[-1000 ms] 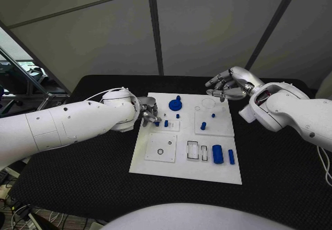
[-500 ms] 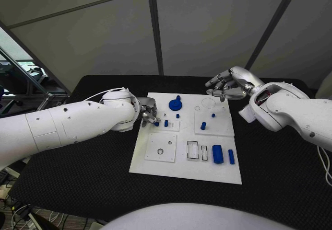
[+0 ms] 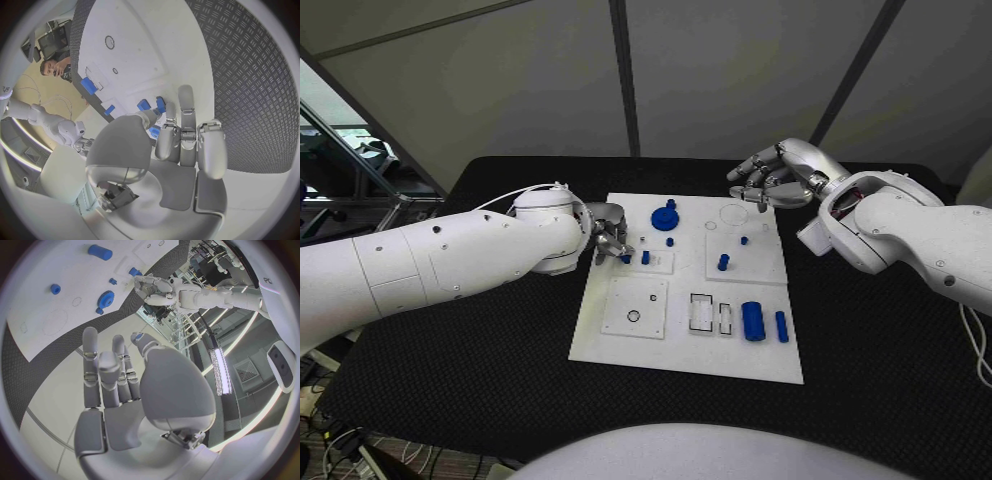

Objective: Assemble the parts on the task board

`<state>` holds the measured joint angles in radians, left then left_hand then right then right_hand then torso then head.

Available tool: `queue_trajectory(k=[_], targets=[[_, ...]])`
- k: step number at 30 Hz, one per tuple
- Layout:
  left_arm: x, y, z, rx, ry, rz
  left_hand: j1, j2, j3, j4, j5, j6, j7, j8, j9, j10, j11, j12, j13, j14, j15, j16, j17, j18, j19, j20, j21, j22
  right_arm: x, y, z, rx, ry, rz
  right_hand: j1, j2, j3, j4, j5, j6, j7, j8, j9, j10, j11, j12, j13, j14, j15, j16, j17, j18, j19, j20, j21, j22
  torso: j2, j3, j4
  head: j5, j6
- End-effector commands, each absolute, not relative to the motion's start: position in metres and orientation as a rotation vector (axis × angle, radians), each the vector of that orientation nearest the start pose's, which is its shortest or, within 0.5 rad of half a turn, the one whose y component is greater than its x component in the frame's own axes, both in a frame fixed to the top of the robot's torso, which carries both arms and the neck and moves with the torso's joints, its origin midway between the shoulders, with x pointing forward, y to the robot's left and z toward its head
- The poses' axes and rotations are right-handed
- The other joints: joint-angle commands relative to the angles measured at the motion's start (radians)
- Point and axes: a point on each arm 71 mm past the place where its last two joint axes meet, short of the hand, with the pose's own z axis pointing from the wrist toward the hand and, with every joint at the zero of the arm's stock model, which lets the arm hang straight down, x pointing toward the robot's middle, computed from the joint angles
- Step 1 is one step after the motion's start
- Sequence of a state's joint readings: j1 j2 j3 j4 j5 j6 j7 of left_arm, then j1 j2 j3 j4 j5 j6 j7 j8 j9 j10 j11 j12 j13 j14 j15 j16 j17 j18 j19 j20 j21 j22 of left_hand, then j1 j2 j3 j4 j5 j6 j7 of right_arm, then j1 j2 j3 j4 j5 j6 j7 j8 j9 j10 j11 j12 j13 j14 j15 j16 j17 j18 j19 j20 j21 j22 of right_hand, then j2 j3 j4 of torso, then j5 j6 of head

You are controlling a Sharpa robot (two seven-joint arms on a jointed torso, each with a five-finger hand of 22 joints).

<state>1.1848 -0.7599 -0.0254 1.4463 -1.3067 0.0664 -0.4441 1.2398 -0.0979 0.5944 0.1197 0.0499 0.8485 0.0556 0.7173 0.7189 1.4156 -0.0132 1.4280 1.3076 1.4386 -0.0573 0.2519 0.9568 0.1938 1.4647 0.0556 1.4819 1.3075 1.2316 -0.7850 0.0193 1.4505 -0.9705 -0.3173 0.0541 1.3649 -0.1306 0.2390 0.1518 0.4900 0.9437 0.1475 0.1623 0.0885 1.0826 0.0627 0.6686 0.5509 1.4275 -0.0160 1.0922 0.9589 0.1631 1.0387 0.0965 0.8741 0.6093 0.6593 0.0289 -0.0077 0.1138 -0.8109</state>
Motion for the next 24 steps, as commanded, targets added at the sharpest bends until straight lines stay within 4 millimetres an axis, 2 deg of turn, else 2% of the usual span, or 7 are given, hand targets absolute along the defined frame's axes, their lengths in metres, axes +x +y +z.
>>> queue_trajectory(k=[1,5,12,24], targets=[[0.4927,0.1946,-0.2261,0.011,2.167,-0.365,-0.003,-0.001,0.004,-0.002,0.002,0.005,-0.004,0.002,0.001,-0.003,0.0,-0.007,0.002,0.009,0.0,-0.006,0.001,-0.168,0.055,-0.006,-0.001,0.194,0.5109,-0.1902,-0.1489,0.223,1.626,1.011,-0.006,-0.005,0.006,0.002,0.005,0.005,0.004,0.004,-0.001,0.005,-0.002,-0.005,-0.001,0.007,0.001,-0.004,0.0,0.016,0.007,-0.001,-0.006,0.0,-0.001,0.0004,0.0003,0.0,0.0],[0.4931,0.196,-0.2269,0.004,2.175,-0.358,-0.027,0.001,-0.011,0.02,0.002,0.011,-0.005,0.003,0.002,-0.01,0.0,-0.016,-0.012,0.011,0.0,-0.006,0.002,-0.168,0.054,-0.006,-0.002,0.194,0.5109,-0.1905,-0.1488,0.223,1.625,1.011,-0.006,-0.005,0.006,0.003,0.005,0.005,0.004,0.004,-0.001,0.005,-0.002,-0.005,-0.001,0.007,0.001,-0.004,0.0,0.016,0.007,-0.001,-0.006,0.0,0.0,-0.0001,0.0004,0.0,0.0],[0.4953,0.1994,-0.2282,-0.011,2.181,-0.337,-0.056,-0.009,-0.061,0.045,0.002,0.021,-0.007,0.006,0.005,-0.009,-0.002,-0.019,-0.015,0.013,-0.001,-0.007,0.004,-0.168,0.055,-0.006,-0.001,0.195,0.5109,-0.1905,-0.1488,0.224,1.624,1.01,-0.008,-0.005,0.006,0.004,0.005,0.005,0.005,0.004,-0.001,0.005,-0.002,-0.005,-0.002,0.007,0.001,-0.004,0.001,0.016,0.007,-0.001,-0.007,-0.001,0.0,-0.0003,0.0002,0.0,0.001],[0.4974,0.2011,-0.2288,-0.038,2.179,-0.323,-0.099,-0.01,-0.192,0.112,0.002,0.033,-0.008,0.004,0.009,-0.005,-0.003,-0.019,-0.014,0.016,-0.002,-0.01,0.008,-0.169,0.058,-0.007,0.0,0.199,0.5109,-0.1902,-0.1486,0.223,1.622,1.011,-0.008,-0.005,0.006,0.004,0.005,0.005,0.005,0.004,-0.001,0.005,-0.002,-0.005,-0.002,0.007,0.001,-0.004,0.001,0.016,0.007,-0.001,-0.007,-0.001,0.0,-0.0001,-0.0001,-0.001,0.001]])
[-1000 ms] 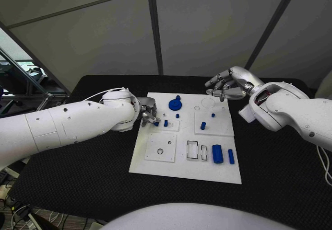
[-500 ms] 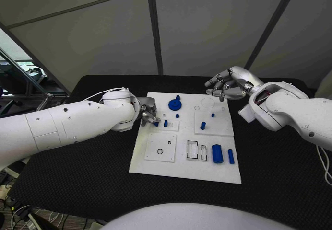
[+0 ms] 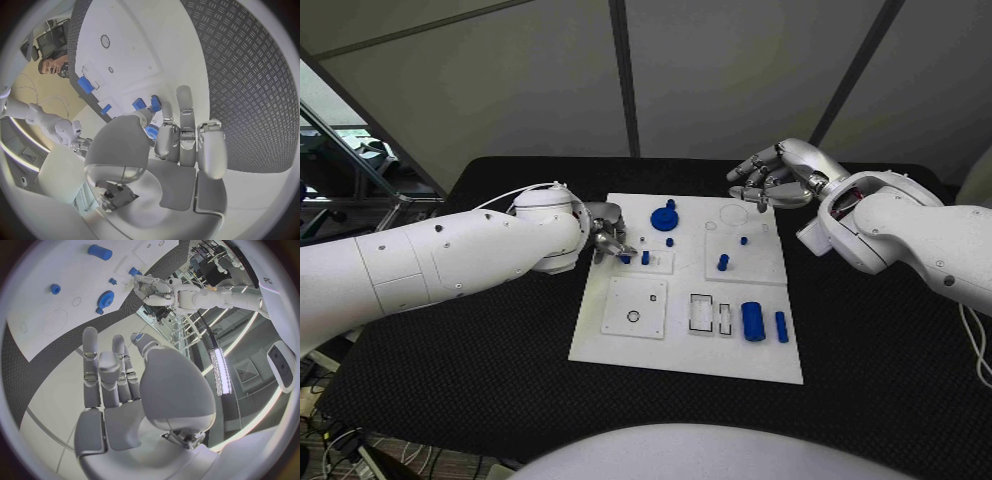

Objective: Assemble the parts on the task board

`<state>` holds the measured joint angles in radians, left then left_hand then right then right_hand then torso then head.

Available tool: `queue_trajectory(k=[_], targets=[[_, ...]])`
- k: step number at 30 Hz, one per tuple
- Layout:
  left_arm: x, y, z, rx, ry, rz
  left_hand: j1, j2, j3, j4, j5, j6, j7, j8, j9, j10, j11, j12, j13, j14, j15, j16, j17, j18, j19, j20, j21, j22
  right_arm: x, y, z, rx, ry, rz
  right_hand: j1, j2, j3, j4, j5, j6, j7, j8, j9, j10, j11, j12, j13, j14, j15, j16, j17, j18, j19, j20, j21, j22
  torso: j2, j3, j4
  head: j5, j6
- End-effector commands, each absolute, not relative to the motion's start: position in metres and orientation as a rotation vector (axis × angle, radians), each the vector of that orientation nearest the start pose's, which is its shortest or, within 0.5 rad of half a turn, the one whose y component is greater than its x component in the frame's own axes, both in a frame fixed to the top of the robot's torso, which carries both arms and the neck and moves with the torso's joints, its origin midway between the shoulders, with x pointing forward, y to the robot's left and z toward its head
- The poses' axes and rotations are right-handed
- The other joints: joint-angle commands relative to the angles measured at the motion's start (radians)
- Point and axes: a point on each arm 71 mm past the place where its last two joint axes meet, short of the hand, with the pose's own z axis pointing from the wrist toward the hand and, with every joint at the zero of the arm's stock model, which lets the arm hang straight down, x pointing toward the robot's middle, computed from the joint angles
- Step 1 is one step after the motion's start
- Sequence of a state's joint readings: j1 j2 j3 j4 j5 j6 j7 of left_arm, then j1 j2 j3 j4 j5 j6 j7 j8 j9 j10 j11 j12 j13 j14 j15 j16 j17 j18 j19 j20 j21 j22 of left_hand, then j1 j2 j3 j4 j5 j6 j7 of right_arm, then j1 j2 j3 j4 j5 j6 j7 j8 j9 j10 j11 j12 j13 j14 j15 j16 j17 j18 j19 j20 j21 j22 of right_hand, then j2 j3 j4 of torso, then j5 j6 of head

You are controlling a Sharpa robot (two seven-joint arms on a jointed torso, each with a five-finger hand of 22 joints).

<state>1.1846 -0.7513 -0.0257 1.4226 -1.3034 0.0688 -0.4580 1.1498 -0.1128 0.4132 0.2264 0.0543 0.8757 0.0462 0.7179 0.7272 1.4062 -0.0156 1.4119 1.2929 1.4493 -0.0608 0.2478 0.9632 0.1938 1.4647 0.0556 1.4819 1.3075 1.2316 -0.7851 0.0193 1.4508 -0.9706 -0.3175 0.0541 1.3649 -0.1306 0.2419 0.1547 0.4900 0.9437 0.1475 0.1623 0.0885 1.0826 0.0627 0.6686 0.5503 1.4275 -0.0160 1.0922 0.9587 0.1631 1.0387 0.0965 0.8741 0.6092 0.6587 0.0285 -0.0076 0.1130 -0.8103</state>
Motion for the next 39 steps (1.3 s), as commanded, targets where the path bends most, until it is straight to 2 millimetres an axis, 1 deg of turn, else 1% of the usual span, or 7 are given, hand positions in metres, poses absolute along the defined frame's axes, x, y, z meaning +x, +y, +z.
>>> queue_trajectory(k=[1,13,21,39], targets=[[0.4975,0.2012,-0.2289,-0.04,2.179,-0.322,-0.009,0.005,-0.016,0.007,-0.002,0.007,0.001,0.003,0.0,0.005,0.0,-0.003,0.001,0.005,0.001,-0.006,0.001,-0.169,0.058,-0.007,0.001,0.199,0.511,-0.1902,-0.1486,0.223,1.622,1.011,-0.008,-0.005,0.003,0.001,0.005,0.005,0.005,0.004,-0.001,0.005,-0.002,-0.005,-0.001,0.007,0.001,-0.004,0.001,0.016,0.007,-0.001,-0.007,-0.001,0.001,0.0002,-0.0003,0.0,0.0],[0.498,0.2008,-0.2291,-0.046,2.18,-0.321,-0.008,0.016,-0.064,0.033,-0.002,0.013,0.0,0.001,0.002,0.008,-0.001,-0.001,0.005,0.007,0.0,-0.008,0.003,-0.17,0.06,-0.008,0.002,0.201,0.5112,-0.1905,-0.1488,0.224,1.622,1.01,-0.008,-0.005,0.003,0.001,0.005,0.005,0.005,0.004,-0.001,0.005,-0.002,-0.005,-0.001,0.007,0.001,-0.004,0.001,0.016,0.007,-0.001,-0.007,-0.001,0.0,0.0004,0.0009,-0.002,-0.002],[0.4982,0.1991,-0.2291,-0.066,2.18,-0.334,-0.011,0.036,-0.095,0.059,-0.001,0.019,-0.002,0.0,0.003,0.013,-0.003,0.002,0.011,0.008,0.0,-0.009,0.004,-0.171,0.062,-0.008,0.005,0.205,0.5115,-0.1903,-0.1489,0.224,1.622,1.01,-0.008,-0.005,0.003,0.001,0.005,0.005,0.005,0.004,-0.001,0.005,-0.002,-0.005,-0.001,0.007,0.001,-0.004,0.001,0.016,0.007,-0.001,-0.007,-0.001,0.001,0.0002,-0.0001,-0.002,0.0],[0.4979,0.198,-0.2292,-0.087,2.184,-0.336,-0.038,0.049,-0.127,0.064,0.001,0.031,-0.005,-0.002,0.003,0.025,-0.005,0.011,0.027,0.01,-0.002,-0.01,0.006,-0.173,0.068,-0.01,0.014,0.212,0.5122,-0.1902,-0.1491,0.223,1.622,1.01,-0.012,-0.006,0.003,0.004,0.006,0.004,0.005,0.003,-0.002,0.004,-0.002,-0.006,-0.003,0.007,0.001,-0.006,0.0,0.016,0.006,-0.001,-0.009,-0.002,0.0,0.0,0.0007,-0.003,-0.001]])
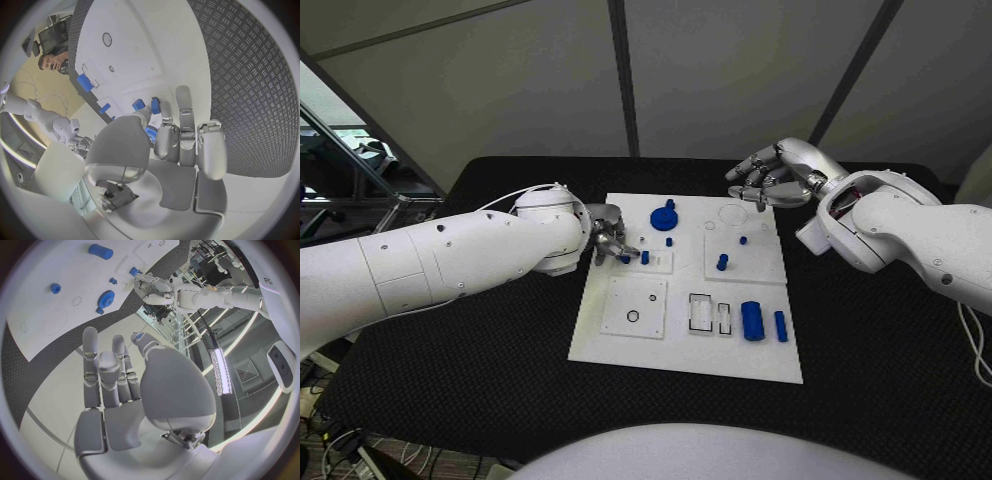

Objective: Assemble the parts on the task board

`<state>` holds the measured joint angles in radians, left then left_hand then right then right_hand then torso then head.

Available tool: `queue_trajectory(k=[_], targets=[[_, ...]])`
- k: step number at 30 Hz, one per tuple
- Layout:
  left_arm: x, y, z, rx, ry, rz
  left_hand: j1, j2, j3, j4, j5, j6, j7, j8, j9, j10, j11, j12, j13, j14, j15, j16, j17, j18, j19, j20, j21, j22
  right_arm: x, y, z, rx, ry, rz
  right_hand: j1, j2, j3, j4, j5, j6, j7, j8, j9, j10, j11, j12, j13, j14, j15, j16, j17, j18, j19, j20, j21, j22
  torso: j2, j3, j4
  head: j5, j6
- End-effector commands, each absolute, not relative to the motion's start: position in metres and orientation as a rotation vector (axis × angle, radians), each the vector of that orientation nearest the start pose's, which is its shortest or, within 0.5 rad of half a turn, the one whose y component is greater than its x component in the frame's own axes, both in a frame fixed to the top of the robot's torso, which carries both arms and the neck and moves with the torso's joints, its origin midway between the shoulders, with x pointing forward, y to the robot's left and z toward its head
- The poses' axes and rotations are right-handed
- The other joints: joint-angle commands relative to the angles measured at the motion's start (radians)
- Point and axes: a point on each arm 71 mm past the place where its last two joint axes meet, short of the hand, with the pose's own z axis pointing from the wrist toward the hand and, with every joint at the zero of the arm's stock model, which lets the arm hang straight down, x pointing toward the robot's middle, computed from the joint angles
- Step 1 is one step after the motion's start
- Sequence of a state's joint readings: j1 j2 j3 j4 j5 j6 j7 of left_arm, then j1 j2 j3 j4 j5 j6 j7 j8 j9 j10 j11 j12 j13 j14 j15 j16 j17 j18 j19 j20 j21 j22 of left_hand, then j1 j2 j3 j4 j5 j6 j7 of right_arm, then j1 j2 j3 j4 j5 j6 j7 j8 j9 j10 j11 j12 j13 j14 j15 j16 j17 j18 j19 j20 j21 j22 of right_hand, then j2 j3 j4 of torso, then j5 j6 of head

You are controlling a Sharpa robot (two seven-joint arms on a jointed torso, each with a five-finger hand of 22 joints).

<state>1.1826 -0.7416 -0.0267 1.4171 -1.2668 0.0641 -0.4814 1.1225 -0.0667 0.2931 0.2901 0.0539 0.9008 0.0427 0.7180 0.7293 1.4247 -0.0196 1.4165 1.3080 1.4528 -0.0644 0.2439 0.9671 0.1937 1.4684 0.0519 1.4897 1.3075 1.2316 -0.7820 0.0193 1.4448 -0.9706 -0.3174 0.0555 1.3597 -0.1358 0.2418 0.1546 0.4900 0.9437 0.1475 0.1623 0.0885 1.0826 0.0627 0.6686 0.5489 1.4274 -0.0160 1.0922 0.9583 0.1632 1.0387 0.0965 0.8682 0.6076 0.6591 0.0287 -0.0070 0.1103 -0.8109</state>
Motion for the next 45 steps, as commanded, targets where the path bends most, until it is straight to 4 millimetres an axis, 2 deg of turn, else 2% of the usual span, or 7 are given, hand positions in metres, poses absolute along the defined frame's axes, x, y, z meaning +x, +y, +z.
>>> queue_trajectory(k=[1,17,29,45], targets=[[0.4979,0.198,-0.2291,-0.088,2.184,-0.336,-0.011,0.004,-0.008,0.001,0.002,0.006,-0.001,-0.003,0.001,0.007,-0.001,0.006,0.011,0.006,0.001,-0.006,0.002,-0.173,0.064,-0.006,0.007,0.212,0.5122,-0.1902,-0.1492,0.223,1.622,1.01,-0.007,0.0,0.003,0.005,0.006,0.004,0.005,0.003,-0.002,0.004,-0.002,-0.006,-0.001,0.007,0.001,-0.006,0.001,0.016,0.006,-0.001,-0.003,-0.001,0.0,-0.0001,0.0,0.0,0.0],[0.4966,0.1975,-0.2284,-0.1,2.183,-0.336,-0.03,0.014,-0.02,0.001,0.003,0.017,-0.005,0.0,0.006,0.014,-0.004,0.012,0.022,0.007,0.0,-0.007,0.002,-0.176,0.07,-0.007,0.018,0.22,0.5127,-0.1903,-0.1493,0.223,1.622,1.01,-0.008,0.0,0.004,0.006,0.008,0.004,0.005,0.003,-0.002,0.004,-0.002,-0.006,-0.002,0.007,0.001,-0.006,0.001,0.016,0.007,-0.001,-0.003,-0.001,0.0,-0.0001,-0.0004,0.0,-0.002],[0.4957,0.1985,-0.2281,-0.102,2.188,-0.327,-0.036,0.016,-0.024,0.001,0.003,0.019,-0.006,0.001,0.007,0.016,-0.005,0.013,0.023,0.008,-0.001,-0.007,0.003,-0.177,0.071,-0.008,0.019,0.221,0.5133,-0.1914,-0.1497,0.223,1.623,1.005,-0.008,0.0,0.005,0.007,0.009,0.004,0.004,0.003,-0.002,0.004,-0.002,-0.006,-0.002,0.007,0.001,-0.006,0.002,0.016,0.007,-0.001,-0.003,-0.001,-0.001,-0.0007,0.0,0.001,-0.004],[0.4941,0.1974,-0.226,-0.102,2.185,-0.331,-0.044,0.016,-0.029,0.001,0.003,0.021,-0.007,0.001,0.009,0.018,-0.006,0.014,0.025,0.008,-0.001,-0.007,0.003,-0.177,0.073,-0.008,0.021,0.223,0.5138,-0.1917,-0.1499,0.223,1.623,1.002,-0.008,0.0,0.005,0.006,0.01,0.003,0.004,0.003,-0.002,0.004,-0.002,-0.006,-0.003,0.007,0.001,-0.006,0.002,0.016,0.007,-0.001,-0.004,-0.001,0.0,0.0004,-0.0004,0.002,-0.006]])
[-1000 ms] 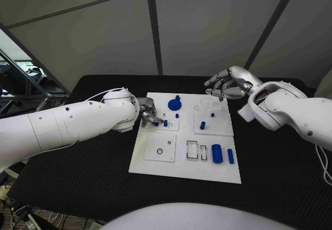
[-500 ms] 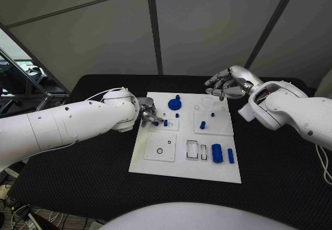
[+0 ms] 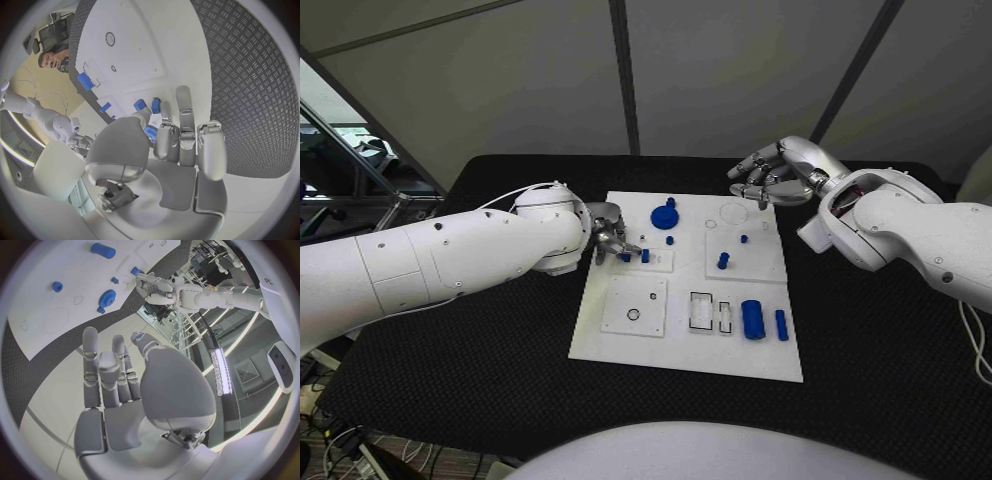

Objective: Assemble the parts on the task board

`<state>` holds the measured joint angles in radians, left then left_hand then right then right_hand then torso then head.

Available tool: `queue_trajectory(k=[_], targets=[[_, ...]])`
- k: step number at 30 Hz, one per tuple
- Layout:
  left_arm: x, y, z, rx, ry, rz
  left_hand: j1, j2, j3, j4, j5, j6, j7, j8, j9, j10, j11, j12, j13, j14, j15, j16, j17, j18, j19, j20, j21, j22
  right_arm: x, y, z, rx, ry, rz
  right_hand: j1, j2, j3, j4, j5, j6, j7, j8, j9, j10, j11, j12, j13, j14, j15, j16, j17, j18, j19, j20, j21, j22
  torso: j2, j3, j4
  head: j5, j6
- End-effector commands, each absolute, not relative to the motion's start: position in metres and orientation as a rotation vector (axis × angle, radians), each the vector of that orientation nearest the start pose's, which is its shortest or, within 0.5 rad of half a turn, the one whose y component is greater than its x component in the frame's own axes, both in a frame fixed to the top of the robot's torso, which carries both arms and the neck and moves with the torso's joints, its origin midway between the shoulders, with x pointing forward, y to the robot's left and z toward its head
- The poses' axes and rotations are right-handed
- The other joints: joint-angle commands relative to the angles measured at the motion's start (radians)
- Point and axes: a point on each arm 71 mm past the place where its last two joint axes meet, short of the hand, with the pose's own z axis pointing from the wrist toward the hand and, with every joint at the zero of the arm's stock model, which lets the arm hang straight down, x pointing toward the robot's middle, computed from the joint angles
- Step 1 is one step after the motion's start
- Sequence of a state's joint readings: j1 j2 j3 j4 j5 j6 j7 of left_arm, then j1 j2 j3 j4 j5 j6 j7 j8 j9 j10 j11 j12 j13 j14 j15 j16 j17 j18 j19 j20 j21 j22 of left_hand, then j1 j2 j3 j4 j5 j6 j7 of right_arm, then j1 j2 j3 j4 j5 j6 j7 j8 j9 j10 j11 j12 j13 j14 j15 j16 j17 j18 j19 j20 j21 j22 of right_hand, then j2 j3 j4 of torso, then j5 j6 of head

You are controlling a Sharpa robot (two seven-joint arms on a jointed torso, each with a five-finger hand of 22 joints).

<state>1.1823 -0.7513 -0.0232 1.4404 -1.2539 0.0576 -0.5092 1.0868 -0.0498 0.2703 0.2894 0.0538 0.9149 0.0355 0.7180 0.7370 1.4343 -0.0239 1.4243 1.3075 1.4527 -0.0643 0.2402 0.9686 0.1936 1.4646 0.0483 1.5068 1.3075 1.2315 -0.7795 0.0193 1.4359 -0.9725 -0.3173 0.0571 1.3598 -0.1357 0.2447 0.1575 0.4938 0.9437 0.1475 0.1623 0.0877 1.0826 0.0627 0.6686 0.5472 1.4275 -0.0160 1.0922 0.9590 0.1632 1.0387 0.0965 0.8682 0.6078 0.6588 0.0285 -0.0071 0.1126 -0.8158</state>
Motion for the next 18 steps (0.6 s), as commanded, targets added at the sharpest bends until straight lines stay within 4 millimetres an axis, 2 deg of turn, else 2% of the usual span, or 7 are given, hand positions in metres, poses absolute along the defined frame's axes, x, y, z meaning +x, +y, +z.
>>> queue_trajectory(k=[1,18], targets=[[0.4941,0.1973,-0.2258,-0.102,2.185,-0.331,-0.01,-0.001,-0.007,0.002,0.003,0.007,0.0,0.002,0.002,0.009,-0.002,0.007,0.027,0.008,-0.001,-0.003,0.001,-0.177,0.077,-0.005,0.005,0.223,0.5138,-0.1917,-0.1499,0.223,1.623,1.002,-0.008,0.0,0.002,0.004,0.006,0.003,0.004,0.003,-0.001,0.004,-0.002,-0.006,-0.001,0.007,0.001,-0.006,0.002,0.016,0.007,-0.001,-0.004,-0.001,0.0,0.0004,-0.0005,0.0,0.0],[0.4945,0.198,-0.2236,-0.11,2.18,-0.327,-0.022,-0.004,-0.017,0.002,0.002,0.01,-0.001,0.002,0.005,0.011,-0.003,0.007,0.029,0.008,-0.002,-0.004,0.002,-0.178,0.078,-0.006,0.007,0.225,0.5138,-0.1917,-0.1499,0.223,1.623,1.002,-0.009,-0.001,0.002,0.004,0.007,0.003,0.004,0.003,-0.001,0.004,-0.002,-0.006,-0.001,0.007,0.001,-0.007,0.001,0.016,0.007,-0.001,-0.004,-0.001,0.0,0.0001,-0.0003,0.0,0.002]])
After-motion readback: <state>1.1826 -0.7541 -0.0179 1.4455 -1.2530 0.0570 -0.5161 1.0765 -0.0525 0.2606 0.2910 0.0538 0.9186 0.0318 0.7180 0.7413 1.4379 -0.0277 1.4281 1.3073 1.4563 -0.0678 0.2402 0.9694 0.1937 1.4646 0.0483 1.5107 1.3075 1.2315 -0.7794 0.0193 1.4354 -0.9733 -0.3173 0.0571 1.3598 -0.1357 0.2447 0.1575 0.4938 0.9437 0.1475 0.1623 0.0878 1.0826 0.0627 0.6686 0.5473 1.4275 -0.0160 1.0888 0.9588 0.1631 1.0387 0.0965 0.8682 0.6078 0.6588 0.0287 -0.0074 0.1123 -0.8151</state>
